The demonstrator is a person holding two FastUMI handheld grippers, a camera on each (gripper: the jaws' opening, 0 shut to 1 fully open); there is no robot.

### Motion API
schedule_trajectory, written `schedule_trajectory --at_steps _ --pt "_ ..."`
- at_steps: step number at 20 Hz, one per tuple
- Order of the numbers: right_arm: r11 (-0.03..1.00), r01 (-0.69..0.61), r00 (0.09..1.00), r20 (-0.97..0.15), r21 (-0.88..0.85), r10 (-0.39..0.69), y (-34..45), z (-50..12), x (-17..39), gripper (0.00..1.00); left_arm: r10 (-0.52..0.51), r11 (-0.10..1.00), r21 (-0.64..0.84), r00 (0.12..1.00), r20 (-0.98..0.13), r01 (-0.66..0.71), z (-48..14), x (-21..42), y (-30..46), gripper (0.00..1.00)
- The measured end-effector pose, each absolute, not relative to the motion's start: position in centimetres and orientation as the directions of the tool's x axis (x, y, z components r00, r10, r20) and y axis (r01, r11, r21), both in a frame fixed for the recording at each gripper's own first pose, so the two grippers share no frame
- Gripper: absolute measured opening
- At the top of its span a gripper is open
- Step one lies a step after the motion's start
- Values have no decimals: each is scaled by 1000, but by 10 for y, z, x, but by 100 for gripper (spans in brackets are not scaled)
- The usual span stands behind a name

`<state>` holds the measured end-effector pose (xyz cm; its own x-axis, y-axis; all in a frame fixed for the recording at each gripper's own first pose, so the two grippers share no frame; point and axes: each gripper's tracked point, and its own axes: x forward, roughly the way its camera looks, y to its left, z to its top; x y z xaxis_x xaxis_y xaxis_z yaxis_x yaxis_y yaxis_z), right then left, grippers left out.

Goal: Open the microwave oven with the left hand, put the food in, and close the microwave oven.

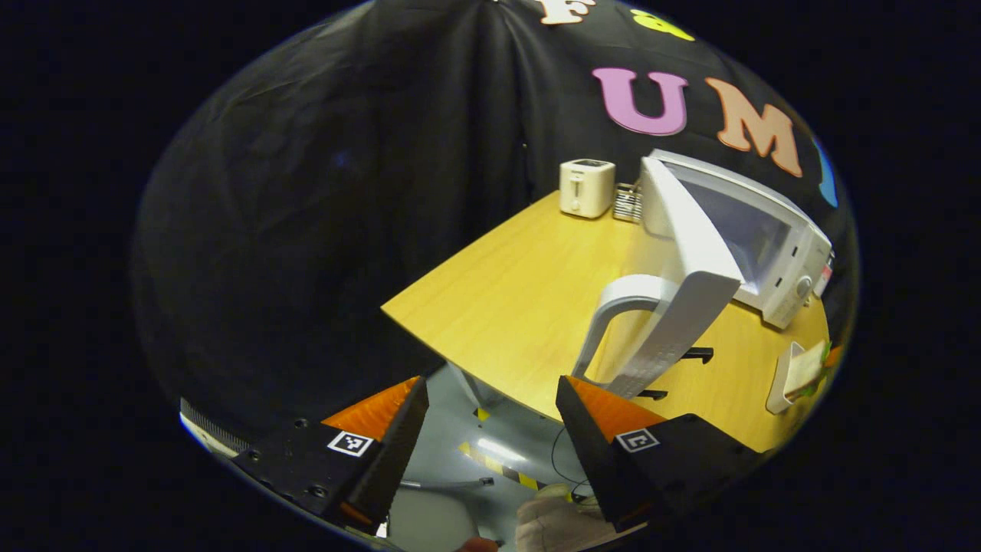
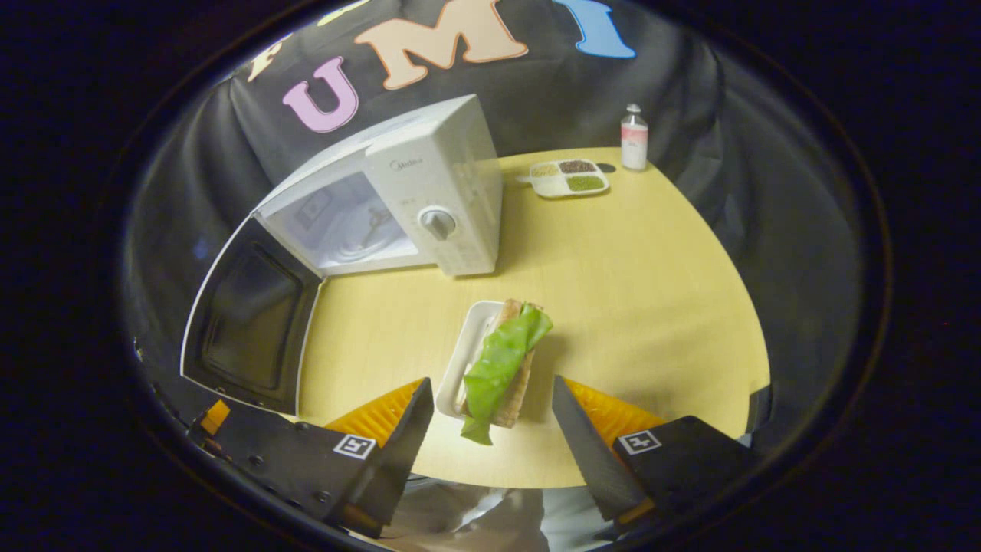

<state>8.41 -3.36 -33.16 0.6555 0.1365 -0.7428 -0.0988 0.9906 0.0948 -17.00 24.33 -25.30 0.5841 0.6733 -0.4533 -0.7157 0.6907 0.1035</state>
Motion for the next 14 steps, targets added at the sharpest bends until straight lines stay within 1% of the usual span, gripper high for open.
schedule_trajectory --at_steps 4,6,8,10,11,12,13,14 --pt "983 -85 588 -788 163 182 -29 -349 85 92 752 607 31 562 -345 -794 -203 -192 249 99" --pt "976 -66 556 -805 206 208 -28 -357 87 89 769 589 -11 565 -299 -808 -179 -191 238 97" --pt "970 -44 530 -818 238 225 -27 -363 89 87 780 579 -54 572 -253 -813 -163 -186 231 96" --pt "960 -25 497 -829 280 255 -24 -368 88 77 793 570 -87 575 -203 -817 -153 -182 229 96" --pt "952 -18 480 -833 305 276 -21 -370 89 81 794 570 -98 578 -190 -816 -148 -179 227 96" --pt "947 -11 467 -835 322 290 -19 -372 89 70 794 571 -104 580 -184 -815 -147 -177 223 96" --pt "943 -3 458 -838 334 298 -19 -374 90 70 793 573 -107 582 -180 -813 -145 -177 219 94" --pt "940 -1 448 -840 342 306 -18 -376 90 92 793 573 -105 583 -177 -812 -144 -178 215 96"
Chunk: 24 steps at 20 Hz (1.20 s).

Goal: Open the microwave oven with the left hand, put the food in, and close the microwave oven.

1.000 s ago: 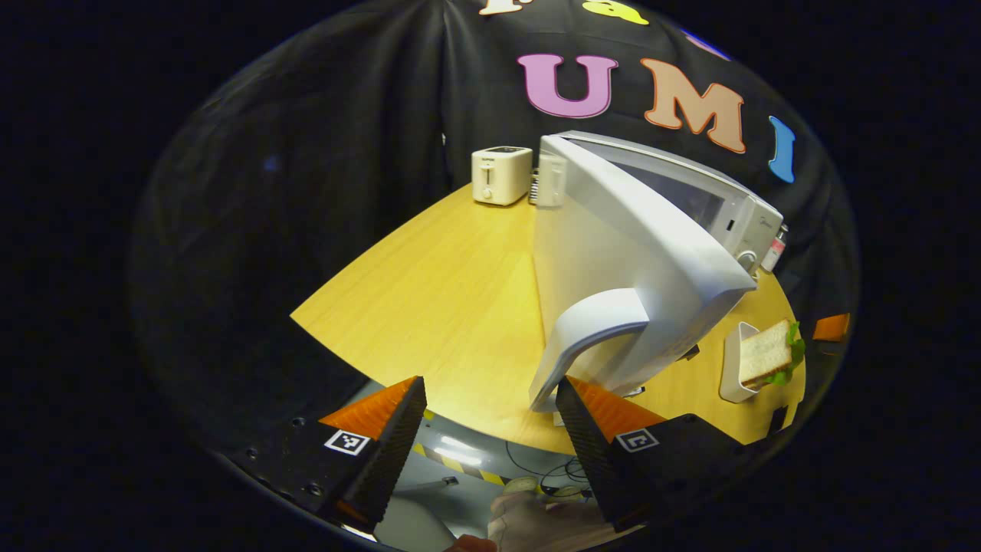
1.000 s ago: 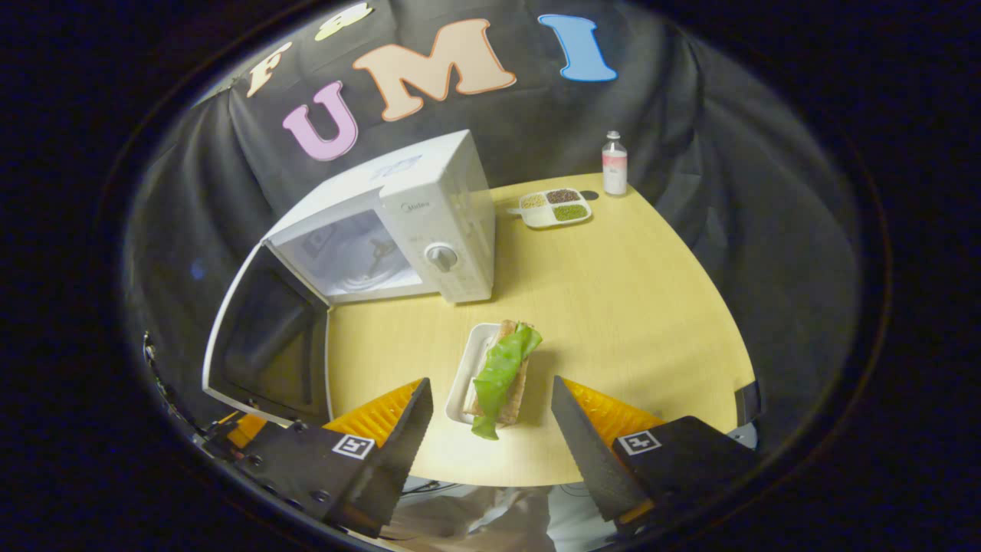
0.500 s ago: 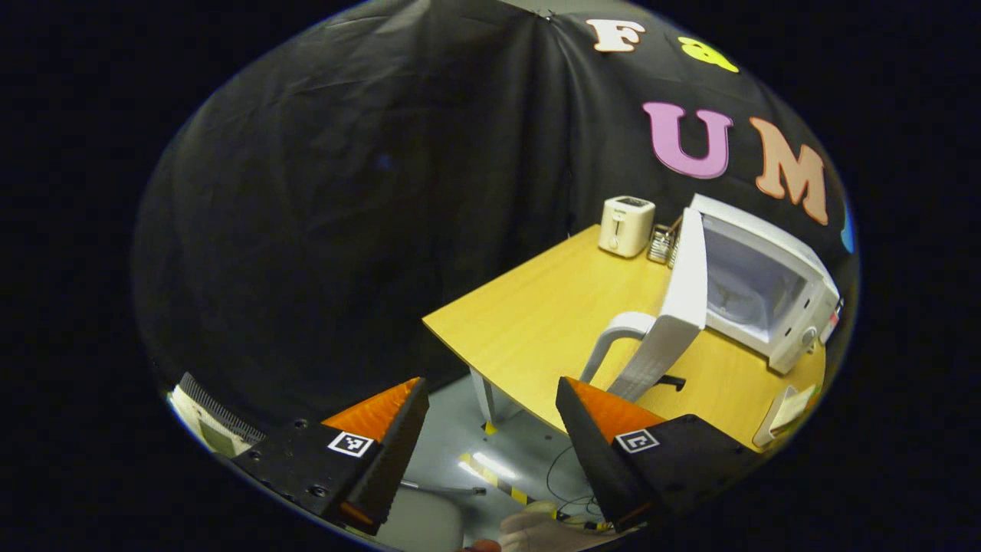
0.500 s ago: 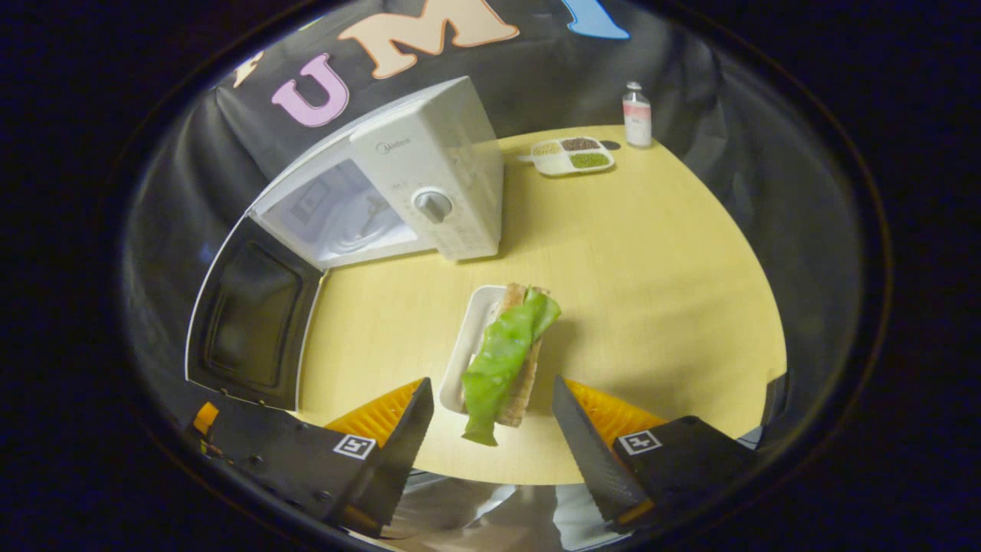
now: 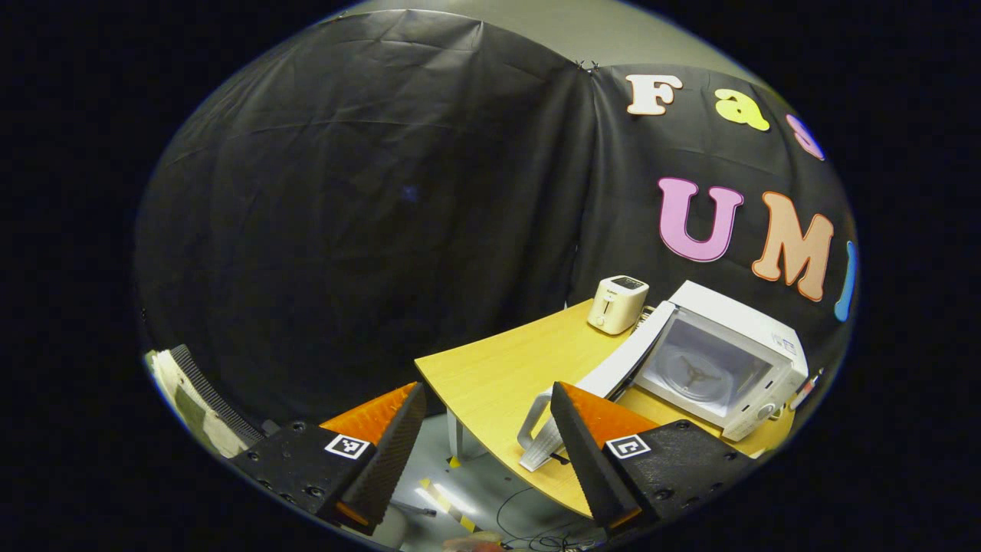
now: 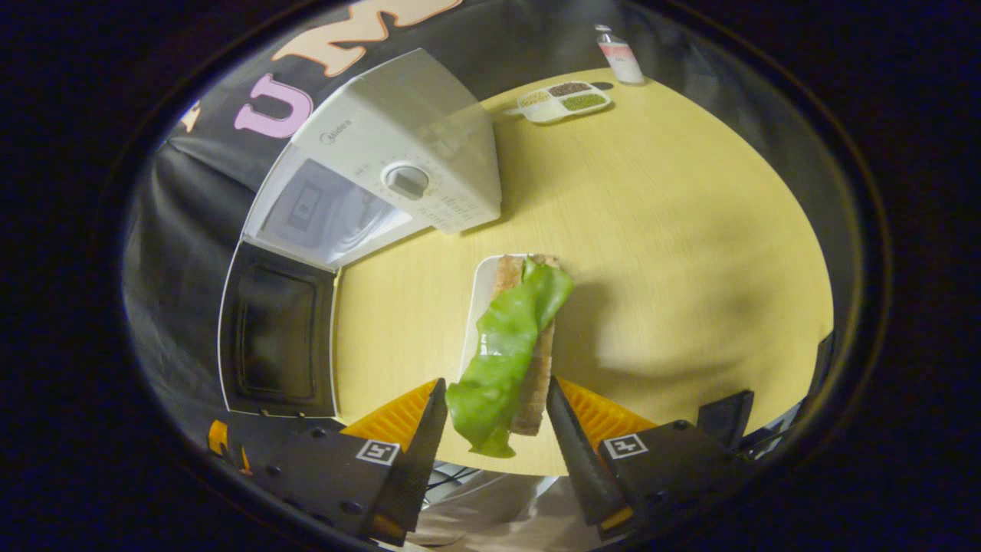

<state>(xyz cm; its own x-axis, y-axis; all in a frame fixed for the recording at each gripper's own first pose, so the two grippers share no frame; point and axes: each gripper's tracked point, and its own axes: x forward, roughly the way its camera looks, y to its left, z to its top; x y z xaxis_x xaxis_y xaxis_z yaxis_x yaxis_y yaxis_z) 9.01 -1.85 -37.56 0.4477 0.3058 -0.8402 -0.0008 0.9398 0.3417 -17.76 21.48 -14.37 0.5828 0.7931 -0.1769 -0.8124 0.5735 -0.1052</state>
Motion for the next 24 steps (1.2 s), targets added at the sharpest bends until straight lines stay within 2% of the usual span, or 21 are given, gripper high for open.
schedule_trajectory --at_steps 2,3,4,6,7,8,9,11,13,16,17,21,22,24 --pt "939 34 435 -851 342 294 -25 -377 90 70 798 570 -94 577 -174 -816 -143 -181 209 96" --pt "931 39 425 -849 363 314 -21 -380 90 54 799 568 -95 575 -174 -818 -141 -182 206 96" --pt "928 34 424 -846 371 323 -21 -379 92 46 802 563 -97 571 -174 -821 -140 -183 204 96" --pt "928 22 427 -843 371 327 -24 -378 91 47 807 558 -97 566 -171 -824 -140 -185 200 94" --pt "930 16 424 -845 366 326 -24 -378 91 48 806 559 -96 567 -171 -824 -140 -185 199 96" --pt "929 13 429 -841 370 329 -26 -377 91 43 805 561 -95 568 -172 -823 -139 -184 198 96" --pt "927 10 436 -836 374 333 -25 -376 92 51 804 564 -89 570 -171 -821 -139 -185 196 96" --pt "926 15 452 -829 377 330 -29 -375 91 37 800 572 -85 578 -163 -816 -136 -185 191 96" --pt "916 -11 462 -810 401 361 -24 -368 90 30 789 588 -81 592 -161 -805 -134 -184 187 96" --pt "906 -84 501 -768 415 398 -17 -353 85 29 771 612 -70 614 -171 -788 -136 -178 184 93" --pt "903 -91 512 -758 419 404 -14 -348 82 29 765 620 -66 621 -174 -782 -136 -175 186 96" --pt "893 -88 581 -705 442 406 -3 -321 69 29 729 661 -71 662 -174 -747 -136 -162 197 96" --pt "884 -87 597 -686 460 415 5 -313 64 29 718 673 -70 673 -178 -736 -137 -158 202 93" --pt "854 -78 631 -638 514 442 27 -298 58 29 697 696 -60 693 -184 -715 -140 -151 216 96"
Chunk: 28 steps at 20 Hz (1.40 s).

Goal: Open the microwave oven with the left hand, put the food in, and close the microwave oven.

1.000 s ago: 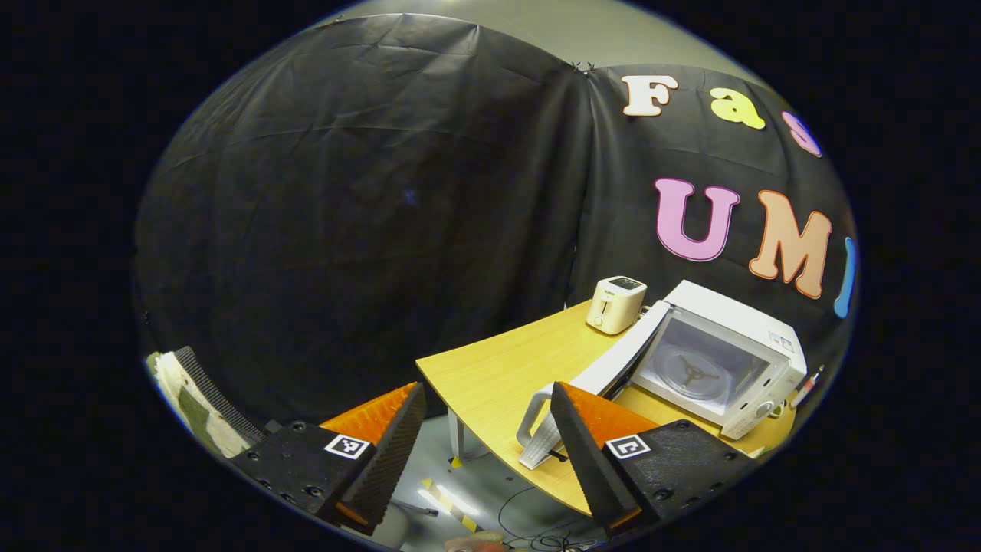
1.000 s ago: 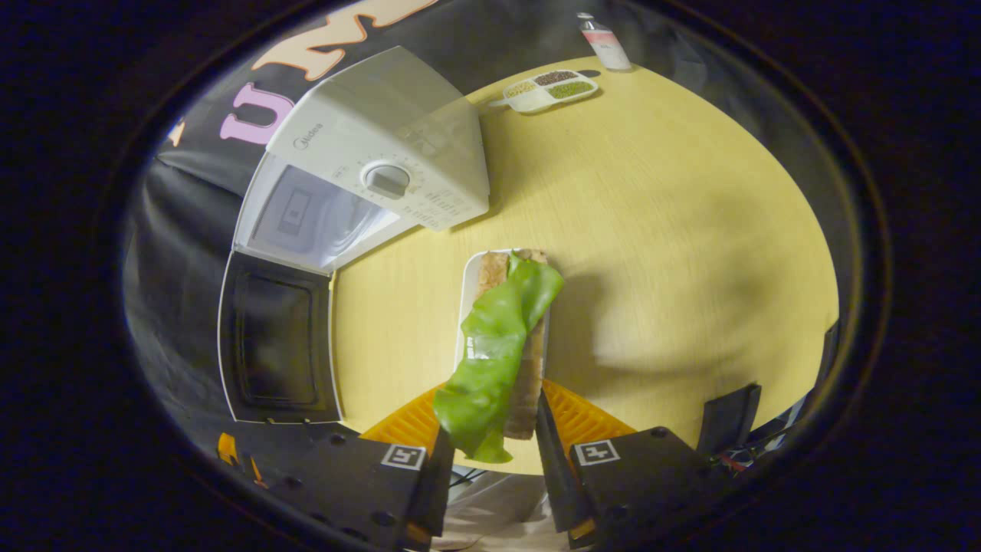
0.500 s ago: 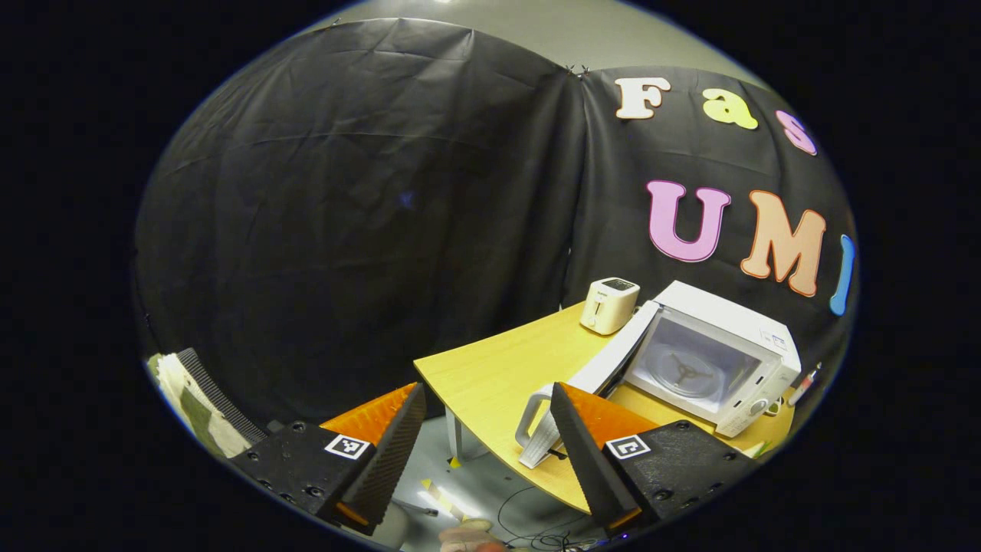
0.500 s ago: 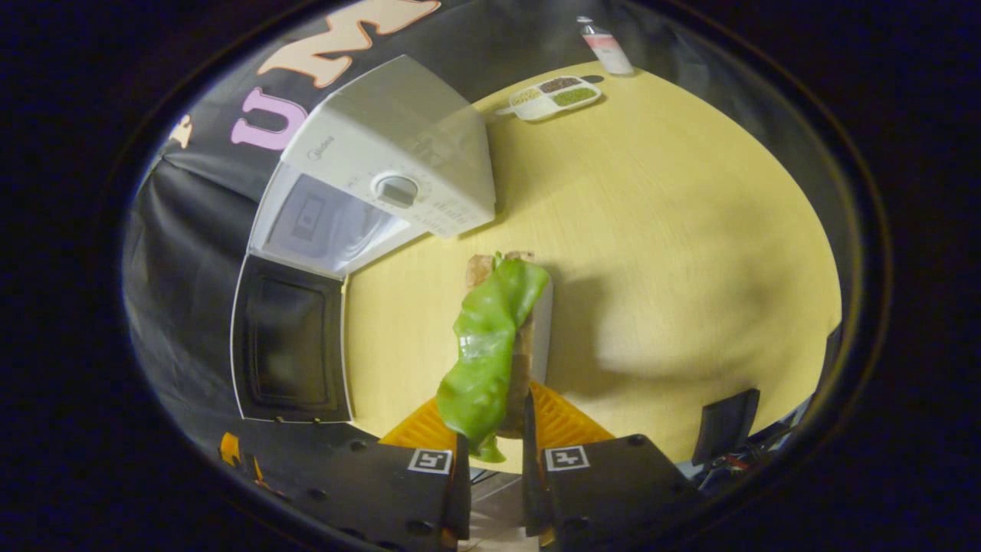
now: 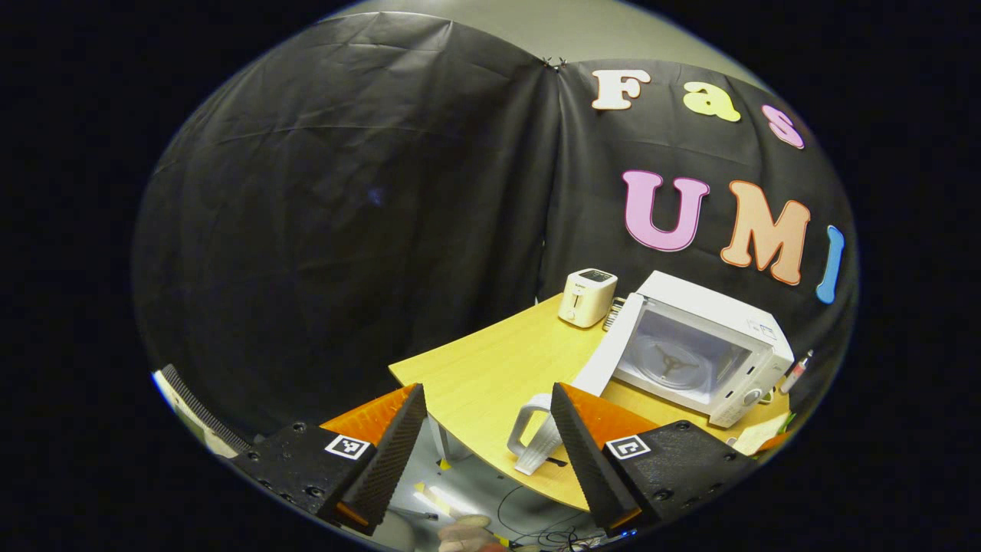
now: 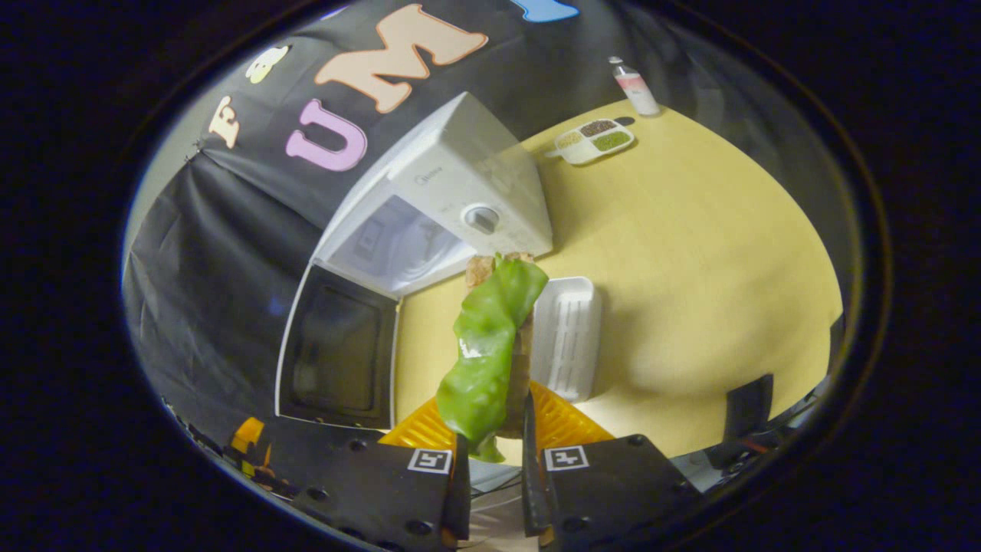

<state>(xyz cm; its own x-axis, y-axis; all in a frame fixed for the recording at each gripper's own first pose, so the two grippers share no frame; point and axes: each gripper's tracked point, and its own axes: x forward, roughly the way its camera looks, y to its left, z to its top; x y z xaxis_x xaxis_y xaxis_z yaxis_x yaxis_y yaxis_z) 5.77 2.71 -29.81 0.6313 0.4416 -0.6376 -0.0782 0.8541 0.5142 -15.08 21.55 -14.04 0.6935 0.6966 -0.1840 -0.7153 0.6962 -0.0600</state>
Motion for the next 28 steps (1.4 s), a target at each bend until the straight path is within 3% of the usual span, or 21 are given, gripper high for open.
schedule_trajectory --at_steps 5,10,19,24,25,26,28 --pt "717 -10 739 -478 697 475 97 -264 59 29 632 748 -64 738 -236 -661 -149 -127 262 96" --pt "669 -23 772 -412 743 484 173 -261 75 29 549 816 -12 783 -292 -577 -165 -99 305 96" --pt "690 -41 808 -382 722 448 271 -298 137 29 394 902 -13 834 -387 -432 -200 -59 329 96" --pt "693 27 852 -379 721 361 283 -312 208 29 377 910 10 815 -440 -415 -214 -54 339 96" --pt "694 39 859 -379 719 345 284 -315 217 22 389 907 26 812 -435 -420 -212 -51 345 96" --pt "693 50 865 -378 719 331 285 -318 227 29 395 906 36 812 -430 -422 -210 -49 350 96" --pt "687 65 877 -371 723 307 289 -325 246 29 393 908 36 816 -425 -418 -206 -44 354 96"
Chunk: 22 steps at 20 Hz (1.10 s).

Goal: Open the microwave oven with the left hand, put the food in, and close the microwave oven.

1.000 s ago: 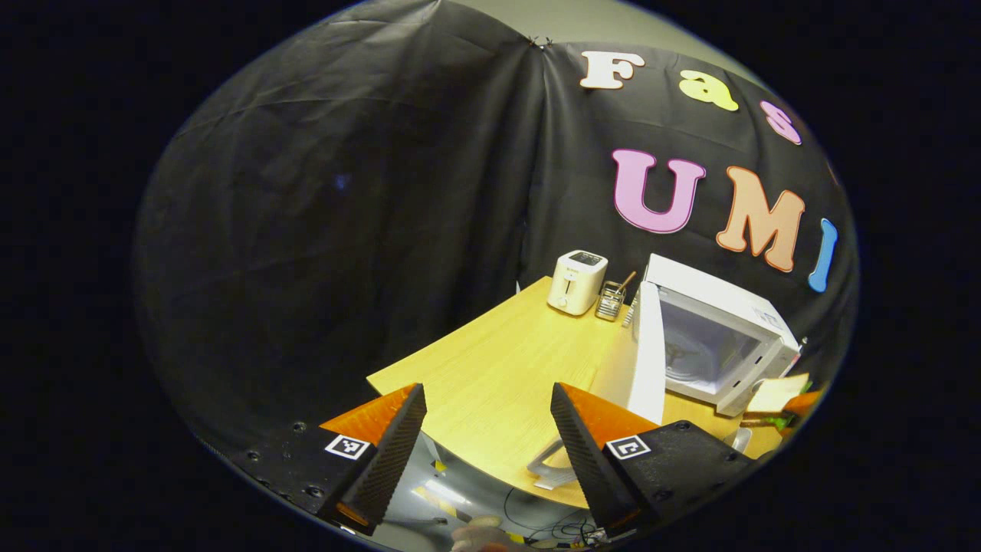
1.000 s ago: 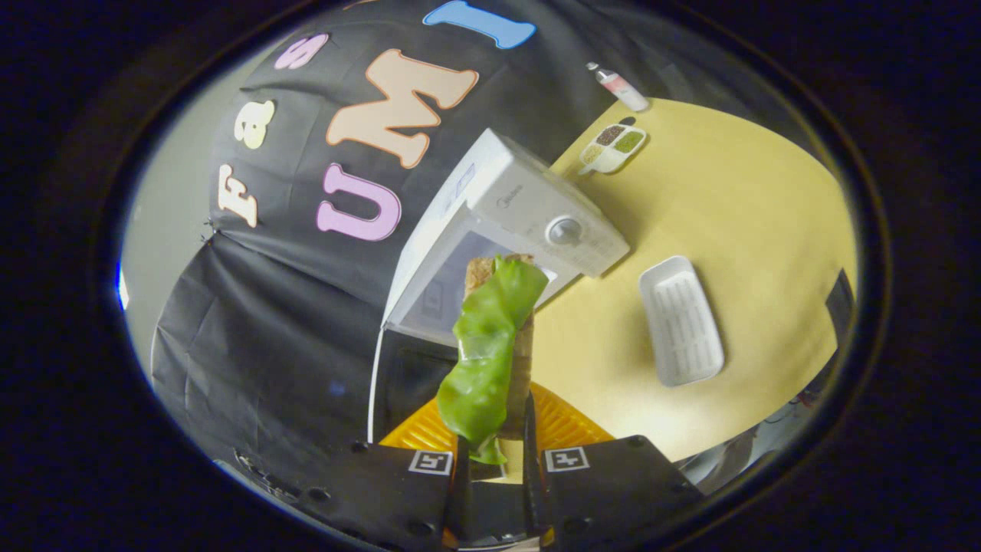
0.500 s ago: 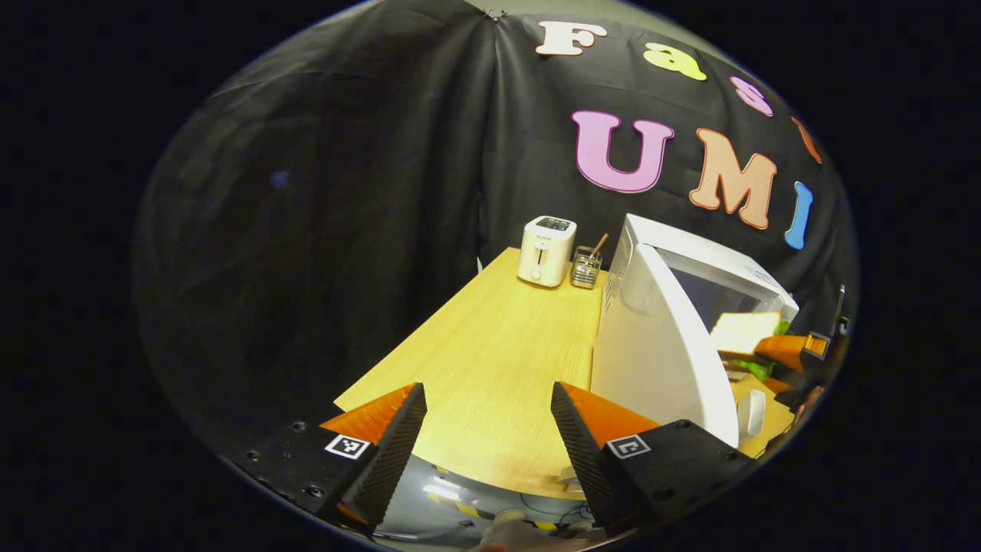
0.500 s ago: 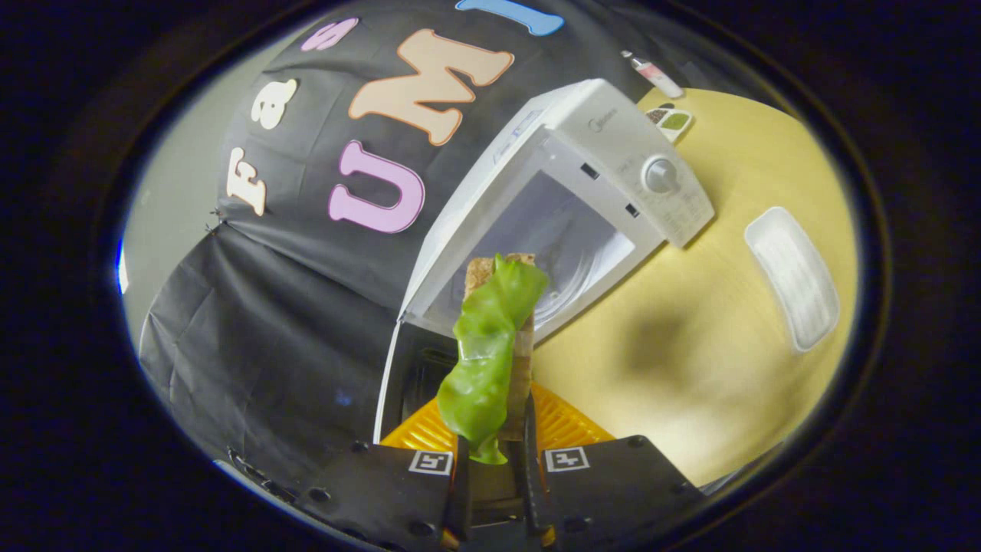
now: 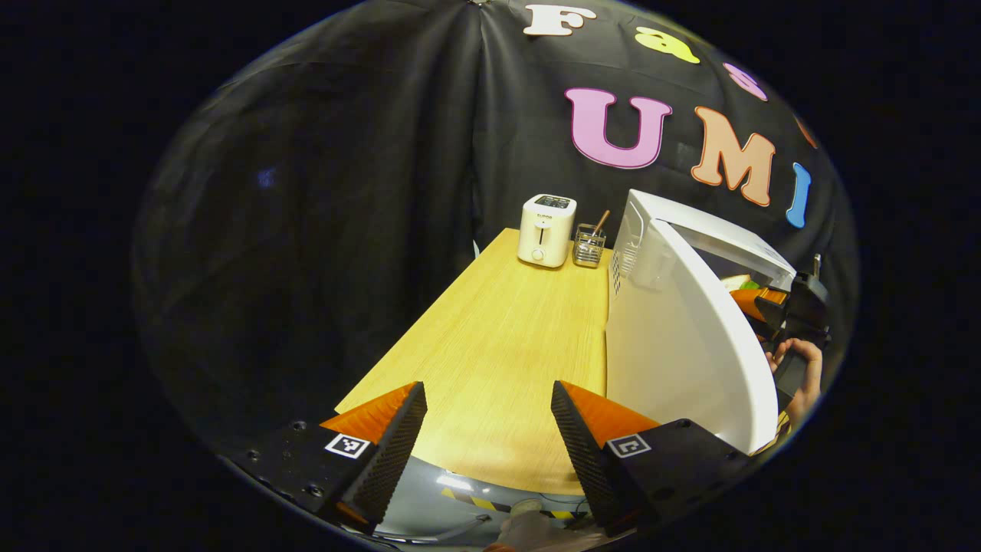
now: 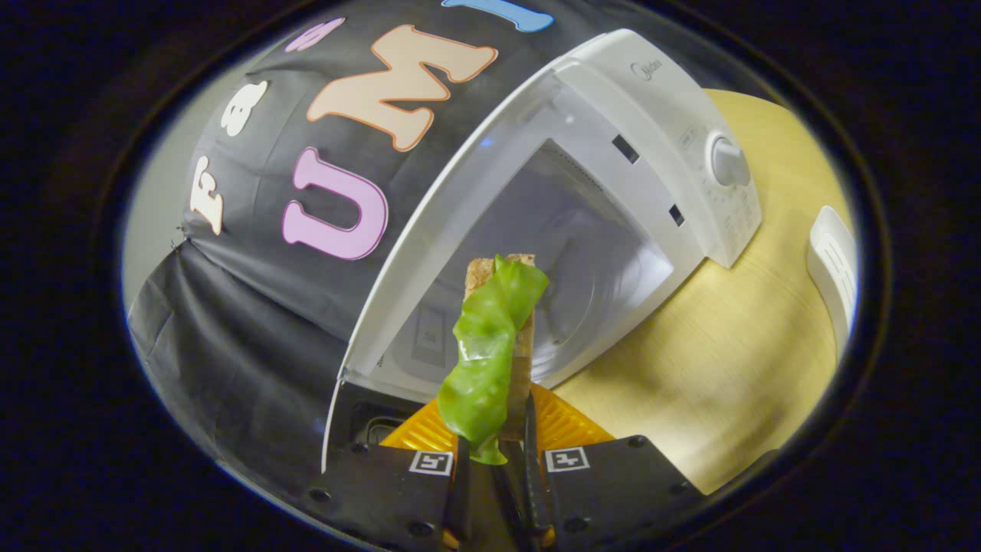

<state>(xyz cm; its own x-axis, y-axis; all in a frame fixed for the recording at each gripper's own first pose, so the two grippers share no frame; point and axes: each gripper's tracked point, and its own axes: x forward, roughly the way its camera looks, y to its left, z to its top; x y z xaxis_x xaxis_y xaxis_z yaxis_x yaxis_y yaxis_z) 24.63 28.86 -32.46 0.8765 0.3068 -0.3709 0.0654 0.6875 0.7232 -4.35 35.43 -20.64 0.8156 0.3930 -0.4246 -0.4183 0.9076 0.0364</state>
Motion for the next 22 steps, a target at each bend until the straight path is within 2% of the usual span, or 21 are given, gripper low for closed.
schedule_trajectory --at_steps 1,2,3,4,5,6,8,9,10,11,12,13,14,18,19,20,21,22 --pt "692 70 881 -370 719 295 291 -328 255 29 387 910 33 817 -428 -413 -206 -41 355 96" --pt "701 80 887 -371 709 275 292 -333 262 21 381 913 32 822 -424 -406 -207 -39 355 96" --pt "707 85 892 -370 702 260 292 -336 268 29 377 916 35 826 -420 -400 -206 -36 354 96" --pt "708 88 896 -365 701 251 294 -339 274 21 374 917 36 826 -423 -397 -208 -32 355 96" --pt "705 101 897 -371 702 241 296 -343 280 22 373 917 36 822 -430 -397 -211 -30 356 96" --pt "705 111 896 -378 700 234 297 -348 285 29 380 914 40 819 -431 -403 -212 -28 356 96" --pt "716 106 901 -371 690 224 299 -351 298 29 374 916 30 826 -422 -399 -213 -26 353 96" --pt "721 103 903 -369 685 222 300 -352 304 21 372 916 22 825 -426 -401 -215 -27 352 96" --pt "730 100 904 -369 676 218 301 -352 310 21 376 913 15 824 -425 -408 -215 -27 353 96" --pt "750 96 906 -370 655 207 300 -352 314 29 381 908 7 822 -423 -418 -216 -26 355 97" --pt "776 95 908 -373 624 189 297 -355 317 21 385 905 -3 820 -425 -426 -216 -25 356 96" --pt "798 97 911 -377 594 170 293 -358 320 29 389 901 -10 816 -428 -435 -217 -25 359 96" --pt "813 100 911 -382 573 157 290 -362 323 32 391 898 -14 813 -433 -439 -219 -25 360 96" --pt "876 135 906 -416 464 80 275 -373 325 32 411 894 18 800 -437 -449 -222 -30 368 96" --pt "897 137 902 -427 421 63 271 -376 323 42 417 892 25 800 -432 -451 -220 -31 369 96" --pt "914 142 900 -434 381 41 266 -378 323 43 419 891 26 800 -429 -453 -220 -31 369 96" --pt "924 132 907 -419 360 33 265 -374 322 55 419 891 23 803 -425 -453 -218 -31 368 96" --pt "932 133 914 -405 338 16 261 -370 323 57 417 892 19 805 -421 -452 -218 -32 366 96"
